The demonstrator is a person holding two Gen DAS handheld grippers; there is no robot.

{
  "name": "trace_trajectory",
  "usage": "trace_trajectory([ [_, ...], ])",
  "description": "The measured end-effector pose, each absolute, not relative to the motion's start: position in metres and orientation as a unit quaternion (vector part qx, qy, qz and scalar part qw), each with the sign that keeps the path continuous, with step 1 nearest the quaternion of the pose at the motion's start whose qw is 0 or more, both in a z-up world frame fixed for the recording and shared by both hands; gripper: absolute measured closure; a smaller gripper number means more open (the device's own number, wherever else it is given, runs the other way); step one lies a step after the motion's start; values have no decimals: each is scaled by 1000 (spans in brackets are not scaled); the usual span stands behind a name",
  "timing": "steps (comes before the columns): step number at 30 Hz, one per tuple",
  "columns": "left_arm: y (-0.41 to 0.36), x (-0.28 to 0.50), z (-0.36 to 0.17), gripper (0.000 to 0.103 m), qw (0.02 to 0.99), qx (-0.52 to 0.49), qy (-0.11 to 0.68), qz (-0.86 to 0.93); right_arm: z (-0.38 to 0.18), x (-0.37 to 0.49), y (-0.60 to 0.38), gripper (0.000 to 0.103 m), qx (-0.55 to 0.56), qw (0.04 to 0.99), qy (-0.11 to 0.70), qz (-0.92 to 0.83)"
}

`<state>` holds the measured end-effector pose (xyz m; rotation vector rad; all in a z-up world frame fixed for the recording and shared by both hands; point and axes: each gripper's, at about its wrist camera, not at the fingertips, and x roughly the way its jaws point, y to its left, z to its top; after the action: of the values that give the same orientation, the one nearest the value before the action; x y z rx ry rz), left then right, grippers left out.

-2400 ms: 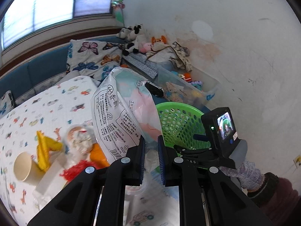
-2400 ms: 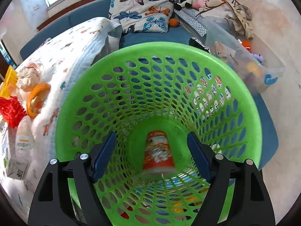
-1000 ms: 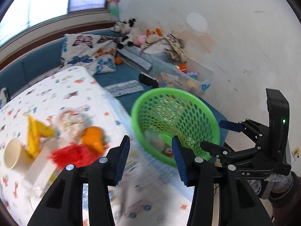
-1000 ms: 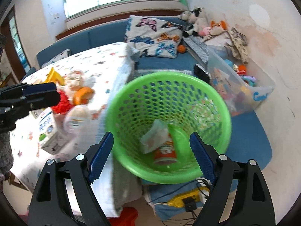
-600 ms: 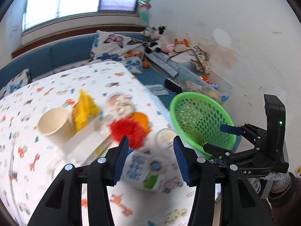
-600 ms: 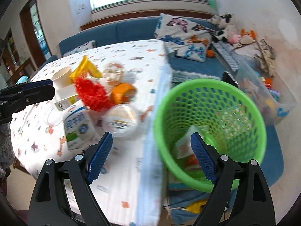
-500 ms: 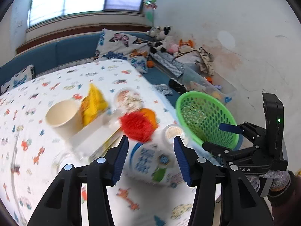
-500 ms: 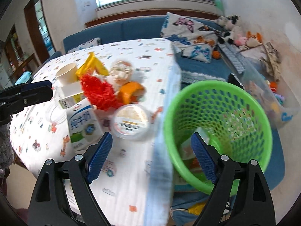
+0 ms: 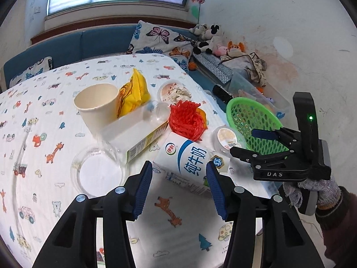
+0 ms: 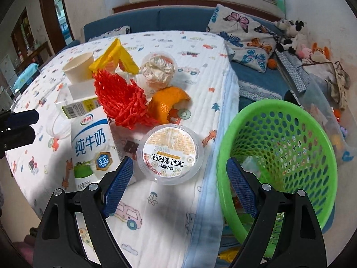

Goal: Collect trash
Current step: 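Grasp the round sealed dessert cup with the right gripper, then carry the dessert cup to the basket while the left gripper grasps the red mesh net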

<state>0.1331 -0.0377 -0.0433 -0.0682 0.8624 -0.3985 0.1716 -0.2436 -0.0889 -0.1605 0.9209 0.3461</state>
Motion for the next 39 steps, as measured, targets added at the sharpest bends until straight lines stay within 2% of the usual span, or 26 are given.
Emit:
trace_trajectory([
  [21,-42,154,-44,54,889,-31,417,-189,-102,196,-237,18,-95,863,464,176],
  [26,-43,157,-44,54,889,-29,416,-190,-104,198,-236,13,-94,858,473,180],
  [31,-44,159,-46,54,888,-29,417,-190,-107,201,-238,14,-93,860,472,168],
  [34,-46,163,-48,54,887,-28,420,-190,-111,201,-238,17,-93,857,477,168],
  [36,-47,166,-50,54,886,-26,422,-190,-111,201,-238,23,-91,857,478,172],
  [38,-50,171,-50,54,886,-26,422,-191,-110,200,-238,33,-85,856,479,177],
  [39,-53,174,-51,54,886,-24,422,-194,-109,199,-238,34,-84,856,479,177],
])
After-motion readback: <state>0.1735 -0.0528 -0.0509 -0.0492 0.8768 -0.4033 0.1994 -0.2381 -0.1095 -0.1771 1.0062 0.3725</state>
